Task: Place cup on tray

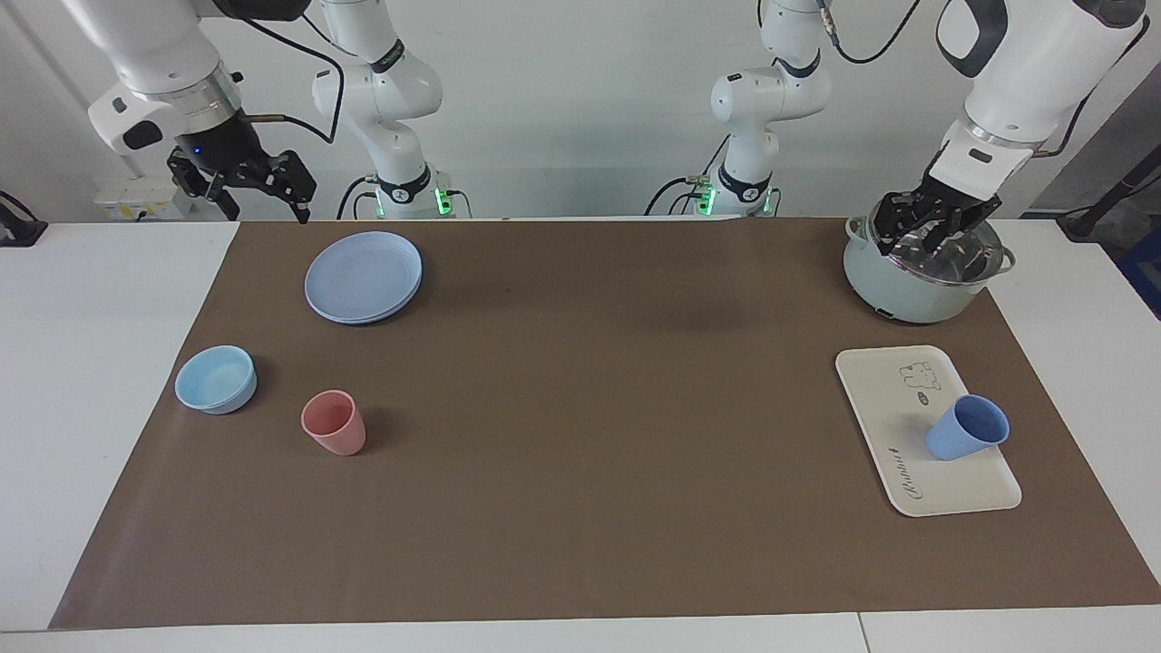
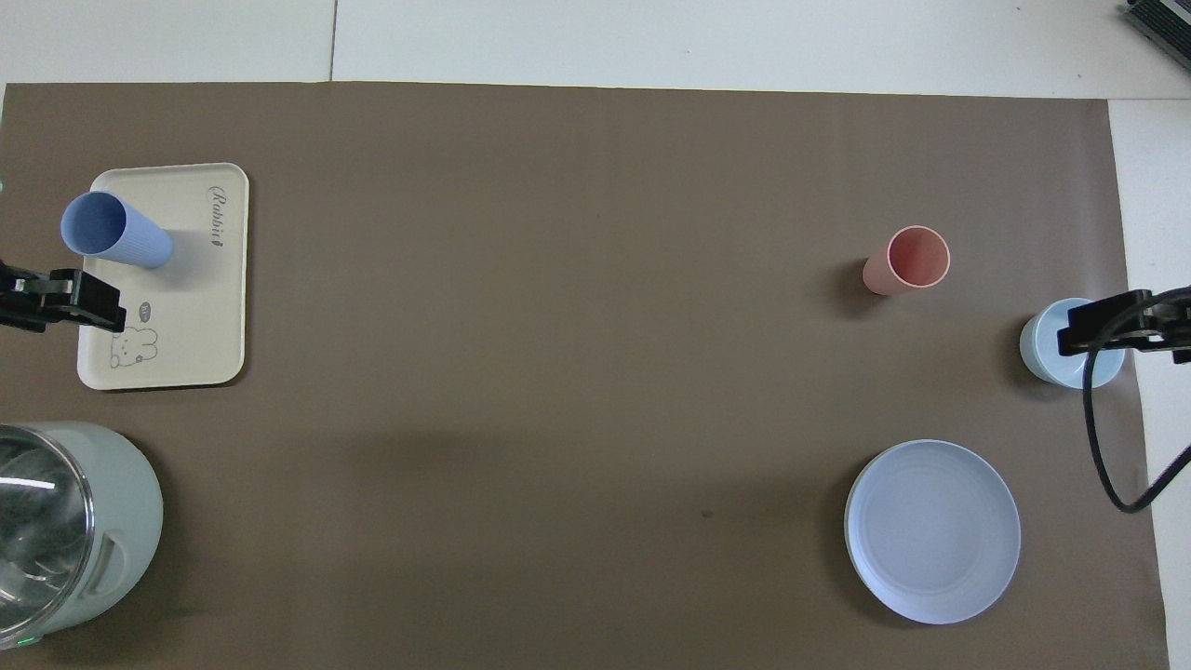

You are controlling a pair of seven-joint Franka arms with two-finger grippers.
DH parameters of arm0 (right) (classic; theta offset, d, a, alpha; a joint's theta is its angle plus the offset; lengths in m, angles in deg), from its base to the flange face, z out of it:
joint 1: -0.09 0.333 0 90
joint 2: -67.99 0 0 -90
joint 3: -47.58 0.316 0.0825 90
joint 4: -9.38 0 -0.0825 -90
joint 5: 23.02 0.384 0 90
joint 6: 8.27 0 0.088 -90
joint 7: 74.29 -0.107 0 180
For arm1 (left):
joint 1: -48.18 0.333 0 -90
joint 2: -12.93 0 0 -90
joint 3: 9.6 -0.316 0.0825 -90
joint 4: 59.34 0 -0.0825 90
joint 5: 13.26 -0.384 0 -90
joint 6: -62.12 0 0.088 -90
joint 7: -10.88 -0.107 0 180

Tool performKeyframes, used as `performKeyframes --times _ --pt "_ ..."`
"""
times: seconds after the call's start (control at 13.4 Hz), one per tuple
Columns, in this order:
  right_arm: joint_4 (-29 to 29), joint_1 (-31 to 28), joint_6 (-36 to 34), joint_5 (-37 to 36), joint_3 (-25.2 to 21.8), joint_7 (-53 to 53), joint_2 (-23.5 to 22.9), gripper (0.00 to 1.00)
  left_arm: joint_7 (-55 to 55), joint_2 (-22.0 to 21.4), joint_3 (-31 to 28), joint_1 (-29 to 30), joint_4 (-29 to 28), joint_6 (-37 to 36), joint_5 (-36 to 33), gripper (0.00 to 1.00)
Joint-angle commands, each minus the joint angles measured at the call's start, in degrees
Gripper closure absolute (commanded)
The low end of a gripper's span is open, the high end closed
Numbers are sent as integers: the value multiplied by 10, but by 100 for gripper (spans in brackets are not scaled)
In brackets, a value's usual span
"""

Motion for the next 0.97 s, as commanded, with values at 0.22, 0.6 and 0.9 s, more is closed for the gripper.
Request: performKeyframes --times 0.22,0.6,0.9 --pt "-8 -8 -2 8 3 15 8 0 -7 -13 1 3 -15 30 -12 0" --pt "-8 -8 -5 8 3 15 8 0 -10 -13 2 -4 -14 31 -12 0" --pt "-8 -10 -2 8 3 15 8 0 -9 -11 2 -4 -14 50 -12 0"
